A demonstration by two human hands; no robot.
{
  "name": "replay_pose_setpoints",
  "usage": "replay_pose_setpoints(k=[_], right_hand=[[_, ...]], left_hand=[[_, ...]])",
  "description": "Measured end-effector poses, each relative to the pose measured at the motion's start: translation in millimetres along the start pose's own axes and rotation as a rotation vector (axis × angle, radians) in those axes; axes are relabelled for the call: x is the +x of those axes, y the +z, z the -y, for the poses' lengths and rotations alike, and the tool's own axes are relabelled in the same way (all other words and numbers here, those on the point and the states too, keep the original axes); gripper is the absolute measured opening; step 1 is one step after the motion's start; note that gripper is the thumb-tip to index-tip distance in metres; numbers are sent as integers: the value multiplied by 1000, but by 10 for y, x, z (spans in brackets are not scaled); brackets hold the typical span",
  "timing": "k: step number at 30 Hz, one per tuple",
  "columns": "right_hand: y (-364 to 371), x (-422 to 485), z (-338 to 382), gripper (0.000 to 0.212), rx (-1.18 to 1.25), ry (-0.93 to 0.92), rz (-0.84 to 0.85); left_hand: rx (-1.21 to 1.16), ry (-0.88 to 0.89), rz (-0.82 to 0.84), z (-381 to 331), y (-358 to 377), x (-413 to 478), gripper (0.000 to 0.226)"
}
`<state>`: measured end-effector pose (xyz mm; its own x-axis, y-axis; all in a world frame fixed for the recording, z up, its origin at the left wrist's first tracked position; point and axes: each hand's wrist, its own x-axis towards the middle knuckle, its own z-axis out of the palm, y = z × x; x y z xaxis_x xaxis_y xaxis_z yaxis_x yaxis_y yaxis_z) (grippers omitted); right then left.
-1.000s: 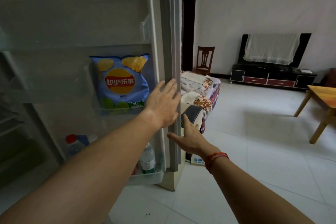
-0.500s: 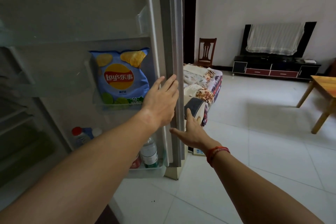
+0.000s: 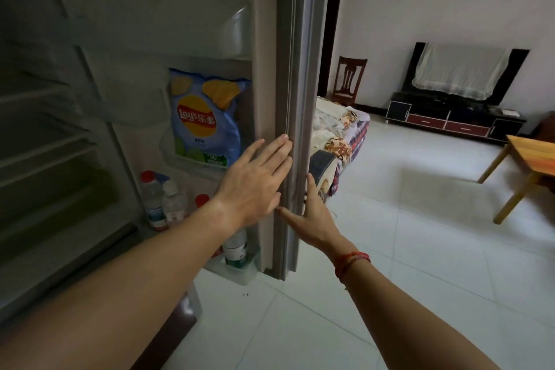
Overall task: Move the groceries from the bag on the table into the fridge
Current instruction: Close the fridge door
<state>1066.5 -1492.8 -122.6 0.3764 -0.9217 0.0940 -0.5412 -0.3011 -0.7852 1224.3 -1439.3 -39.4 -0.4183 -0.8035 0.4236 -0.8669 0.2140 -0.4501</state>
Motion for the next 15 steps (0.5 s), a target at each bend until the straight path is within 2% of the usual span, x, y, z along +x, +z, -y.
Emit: replay_pose_setpoints(k=[6,15], right_hand=[[302,-656,238,113,-5,-45,-19],[751,-1366,476,103,-145,-274,50]], left_hand=[[-75,-45,-22,-9,-297,-683,73],[-221,-205,-33,54,-704,-1757,75]])
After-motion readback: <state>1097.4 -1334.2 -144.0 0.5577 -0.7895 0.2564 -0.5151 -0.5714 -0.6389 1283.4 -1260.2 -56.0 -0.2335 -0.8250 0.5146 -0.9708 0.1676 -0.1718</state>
